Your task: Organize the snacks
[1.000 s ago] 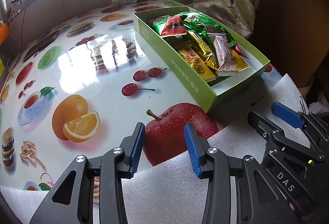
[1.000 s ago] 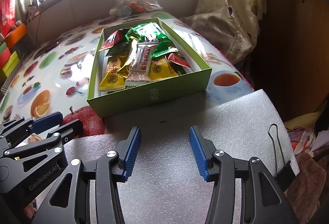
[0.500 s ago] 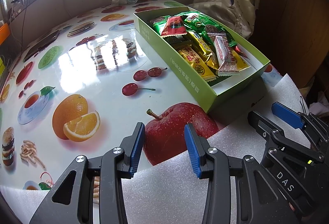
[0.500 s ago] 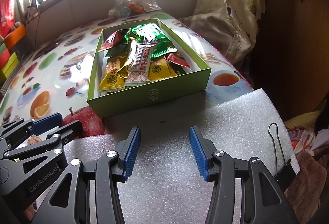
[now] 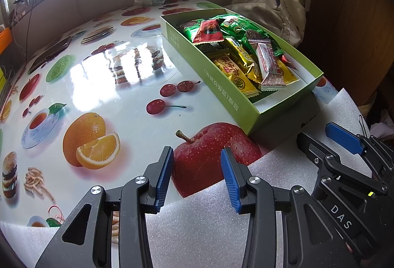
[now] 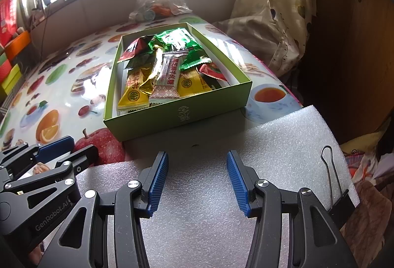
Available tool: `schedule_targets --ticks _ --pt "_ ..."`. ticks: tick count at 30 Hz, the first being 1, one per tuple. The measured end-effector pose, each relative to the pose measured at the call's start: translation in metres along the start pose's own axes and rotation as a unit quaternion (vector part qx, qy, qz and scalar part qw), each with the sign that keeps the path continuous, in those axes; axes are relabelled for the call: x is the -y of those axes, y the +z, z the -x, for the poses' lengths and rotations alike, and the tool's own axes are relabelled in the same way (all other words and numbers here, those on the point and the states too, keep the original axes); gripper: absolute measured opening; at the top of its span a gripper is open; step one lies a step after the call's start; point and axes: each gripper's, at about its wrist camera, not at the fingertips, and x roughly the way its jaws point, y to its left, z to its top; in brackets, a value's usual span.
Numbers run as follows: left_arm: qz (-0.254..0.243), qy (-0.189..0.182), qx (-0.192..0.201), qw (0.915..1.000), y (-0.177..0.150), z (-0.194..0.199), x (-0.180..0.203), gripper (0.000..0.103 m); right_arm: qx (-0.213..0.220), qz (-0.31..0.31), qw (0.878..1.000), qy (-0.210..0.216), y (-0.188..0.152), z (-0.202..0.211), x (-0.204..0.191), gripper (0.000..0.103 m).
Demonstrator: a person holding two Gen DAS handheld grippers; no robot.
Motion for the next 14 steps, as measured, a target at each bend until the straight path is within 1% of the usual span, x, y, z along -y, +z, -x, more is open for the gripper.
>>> schedule_targets --ticks 14 --pt "0.0 0.0 0.001 1.0 -0.0002 0.0 -0.0001 0.041 0.0 0.0 1.0 0.001 -0.001 -0.0002 -0.0005 0.049"
